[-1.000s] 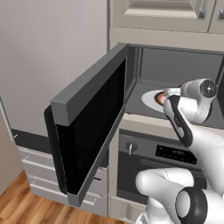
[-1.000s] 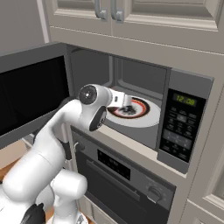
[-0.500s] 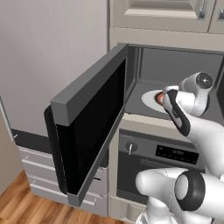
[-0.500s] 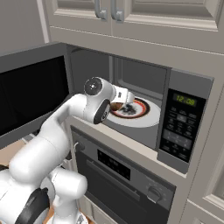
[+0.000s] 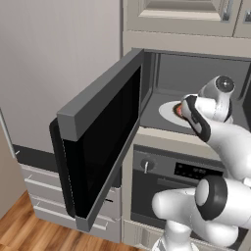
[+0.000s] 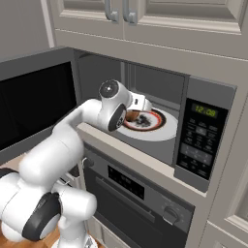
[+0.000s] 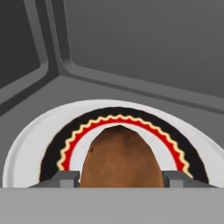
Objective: Pick the potato from the counter and place it in the microwave. Then turn on the microwave.
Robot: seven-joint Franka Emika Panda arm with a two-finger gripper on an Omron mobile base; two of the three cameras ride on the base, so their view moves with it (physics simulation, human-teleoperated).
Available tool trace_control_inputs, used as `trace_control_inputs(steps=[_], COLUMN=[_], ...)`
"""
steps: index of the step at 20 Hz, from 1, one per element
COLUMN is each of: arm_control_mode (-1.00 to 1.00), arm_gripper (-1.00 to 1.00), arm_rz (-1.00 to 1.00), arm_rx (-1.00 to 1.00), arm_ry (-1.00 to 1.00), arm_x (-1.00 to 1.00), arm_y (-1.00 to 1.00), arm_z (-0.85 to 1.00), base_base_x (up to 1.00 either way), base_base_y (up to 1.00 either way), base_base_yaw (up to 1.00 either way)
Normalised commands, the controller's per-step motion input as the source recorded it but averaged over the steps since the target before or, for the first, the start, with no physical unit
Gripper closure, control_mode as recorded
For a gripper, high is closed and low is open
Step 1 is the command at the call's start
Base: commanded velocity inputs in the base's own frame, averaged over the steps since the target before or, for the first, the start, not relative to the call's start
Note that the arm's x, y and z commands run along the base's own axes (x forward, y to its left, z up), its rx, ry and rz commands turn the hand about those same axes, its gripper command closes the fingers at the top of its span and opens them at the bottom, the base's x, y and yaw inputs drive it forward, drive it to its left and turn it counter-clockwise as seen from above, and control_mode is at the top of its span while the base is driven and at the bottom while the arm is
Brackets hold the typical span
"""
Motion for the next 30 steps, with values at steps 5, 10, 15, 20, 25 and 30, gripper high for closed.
trace_control_inputs(steps=[5, 10, 15, 20, 25, 30], arm_control_mode=[-1.00, -1.00, -1.00, -1.00, -1.00, -1.00], arm_gripper=[1.00, 1.00, 1.00, 1.00, 1.00, 1.00], arm_rz=[0.00, 0.00, 0.00, 0.00, 0.00, 0.00], arm_rx=[0.00, 0.00, 0.00, 0.00, 0.00, 0.00], arm_ry=[0.00, 0.00, 0.00, 0.00, 0.01, 0.01], arm_x=[0.17, 0.23, 0.30, 0.33, 0.28, 0.26], arm_y=[-0.03, -0.06, -0.11, -0.13, -0.15, -0.13], arm_z=[-0.28, -0.22, -0.05, -0.01, -0.07, -0.16], base_base_x=[0.00, 0.00, 0.00, 0.00, 0.00, 0.00], base_base_y=[0.00, 0.00, 0.00, 0.00, 0.00, 0.00], base_base_yaw=[0.00, 0.00, 0.00, 0.00, 0.00, 0.00])
